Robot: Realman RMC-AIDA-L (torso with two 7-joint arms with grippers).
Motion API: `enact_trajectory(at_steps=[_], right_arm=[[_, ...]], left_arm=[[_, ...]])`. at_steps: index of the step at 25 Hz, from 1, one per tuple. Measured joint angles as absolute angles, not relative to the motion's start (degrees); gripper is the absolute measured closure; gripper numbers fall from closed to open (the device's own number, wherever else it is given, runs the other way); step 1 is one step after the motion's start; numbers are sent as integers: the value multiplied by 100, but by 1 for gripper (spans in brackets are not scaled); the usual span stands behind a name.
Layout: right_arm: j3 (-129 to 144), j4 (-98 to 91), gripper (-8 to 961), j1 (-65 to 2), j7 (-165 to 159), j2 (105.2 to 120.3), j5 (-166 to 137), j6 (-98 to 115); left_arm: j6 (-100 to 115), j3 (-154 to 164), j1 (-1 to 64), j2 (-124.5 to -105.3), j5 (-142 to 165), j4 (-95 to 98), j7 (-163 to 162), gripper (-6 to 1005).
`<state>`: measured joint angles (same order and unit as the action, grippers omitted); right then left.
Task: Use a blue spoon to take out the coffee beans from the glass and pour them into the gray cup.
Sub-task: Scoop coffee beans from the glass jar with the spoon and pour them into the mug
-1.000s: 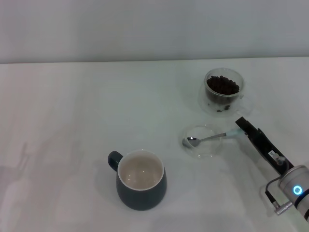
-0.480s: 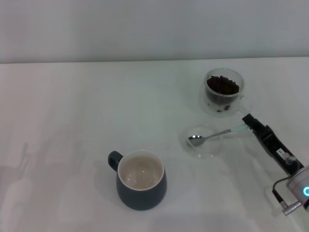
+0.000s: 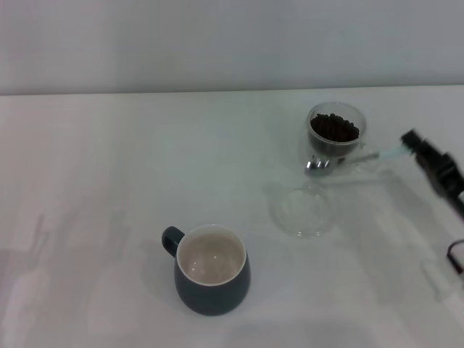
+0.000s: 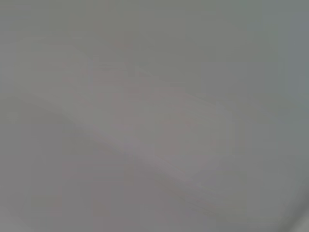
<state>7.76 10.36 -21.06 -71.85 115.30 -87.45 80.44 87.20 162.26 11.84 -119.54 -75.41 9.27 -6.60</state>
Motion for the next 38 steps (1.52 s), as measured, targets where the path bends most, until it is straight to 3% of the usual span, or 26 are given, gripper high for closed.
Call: enact_trajectory(at_steps=[13, 21, 38], right_arm=[[1962, -1717, 809, -3151, -7280, 11500, -8735, 8024], [2938, -2630, 810, -3075, -7198, 11499, -8705, 7457], [3594, -2727, 809, -3058, -6719, 11506, -8736, 6520]], left_arm=[[8344, 16226, 1218, -11954, -7685, 943, -1034, 198], [8152, 16234, 1230, -11953, -7705, 1002, -1037, 200], [8065, 16225, 1351, -11953, -7760, 1081, -1038, 200]])
